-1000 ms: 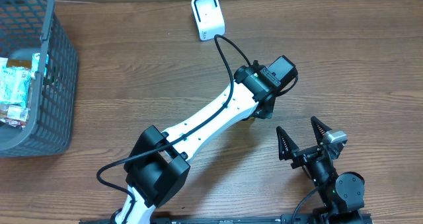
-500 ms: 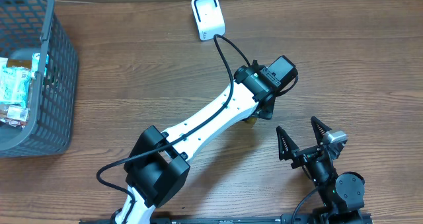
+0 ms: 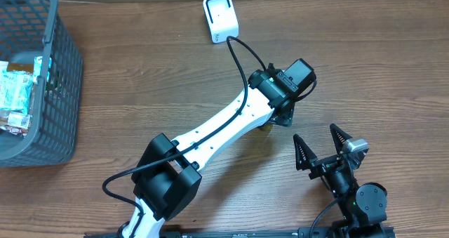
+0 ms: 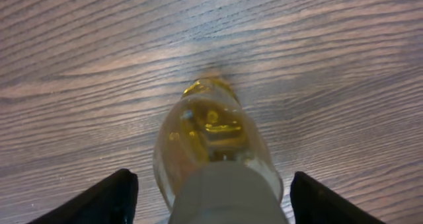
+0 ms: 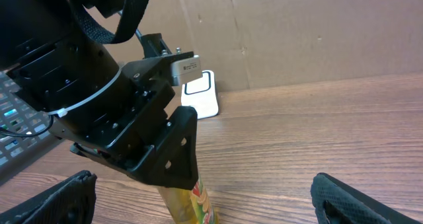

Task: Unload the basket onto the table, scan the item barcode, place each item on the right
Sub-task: 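Hold the bottle's label in front of the scanner window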

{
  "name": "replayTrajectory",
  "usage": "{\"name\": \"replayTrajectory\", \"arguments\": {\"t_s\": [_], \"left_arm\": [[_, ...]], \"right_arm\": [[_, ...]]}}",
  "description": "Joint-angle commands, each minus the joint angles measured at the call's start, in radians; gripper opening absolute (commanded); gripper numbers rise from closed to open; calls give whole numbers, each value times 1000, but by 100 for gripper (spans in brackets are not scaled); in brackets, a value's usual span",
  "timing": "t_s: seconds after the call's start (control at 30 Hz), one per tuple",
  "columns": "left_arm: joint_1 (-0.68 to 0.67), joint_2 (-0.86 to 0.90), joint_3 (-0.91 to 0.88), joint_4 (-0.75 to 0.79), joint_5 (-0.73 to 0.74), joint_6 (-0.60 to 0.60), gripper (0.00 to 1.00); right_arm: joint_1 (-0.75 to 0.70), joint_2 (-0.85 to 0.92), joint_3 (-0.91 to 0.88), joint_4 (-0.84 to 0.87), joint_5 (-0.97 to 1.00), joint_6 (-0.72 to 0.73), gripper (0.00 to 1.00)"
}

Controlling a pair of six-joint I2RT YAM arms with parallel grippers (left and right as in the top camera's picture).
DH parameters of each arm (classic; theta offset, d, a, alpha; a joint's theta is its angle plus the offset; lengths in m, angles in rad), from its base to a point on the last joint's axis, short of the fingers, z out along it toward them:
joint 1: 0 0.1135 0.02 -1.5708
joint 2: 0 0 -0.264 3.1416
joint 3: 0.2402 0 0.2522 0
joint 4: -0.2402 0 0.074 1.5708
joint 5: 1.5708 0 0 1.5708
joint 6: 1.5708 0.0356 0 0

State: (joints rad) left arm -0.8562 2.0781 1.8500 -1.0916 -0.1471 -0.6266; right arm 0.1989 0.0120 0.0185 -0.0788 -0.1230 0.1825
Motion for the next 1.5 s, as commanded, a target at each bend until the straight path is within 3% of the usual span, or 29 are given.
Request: {"name": "replayTrajectory", "arguments": {"t_s": [0.0,0.47,0.57,0.7,0.87,1.1,1.17,1.23,1.37,1.4,1.47], "left_arm": [[-2,-5,3,11,-10,-2,73],[-2,-5,2,50,-18,-2,70],[-2,-5,2,50,-18,-2,56],[-2,-5,2,50,-18,-2,54],[-2,-5,2,50,-18,-2,38],[-2,-5,2,49,-17,-2,27],[-2,-5,2,48,-17,-2,29],[-2,-5,2,48,-17,-1,44],[-2,-5,2,43,-17,3,47],[-2,-5,2,43,-18,3,72],[-2,-5,2,58,-18,2,75]], "right_arm": [[8,-5,-10,5,9,-8,100],[8,-5,-10,5,10,-8,100],[8,-5,-10,5,10,-8,100],[8,-5,-10,5,10,-8,100],[8,-5,-10,5,9,-8,100],[8,-5,-10,5,10,-8,100],[8,-5,-10,5,9,-8,100],[8,-5,-10,5,9,-8,100],[8,-5,-10,5,10,-8,100],[8,-5,-10,5,9,-8,100],[8,-5,-10,5,9,-8,100]]}}
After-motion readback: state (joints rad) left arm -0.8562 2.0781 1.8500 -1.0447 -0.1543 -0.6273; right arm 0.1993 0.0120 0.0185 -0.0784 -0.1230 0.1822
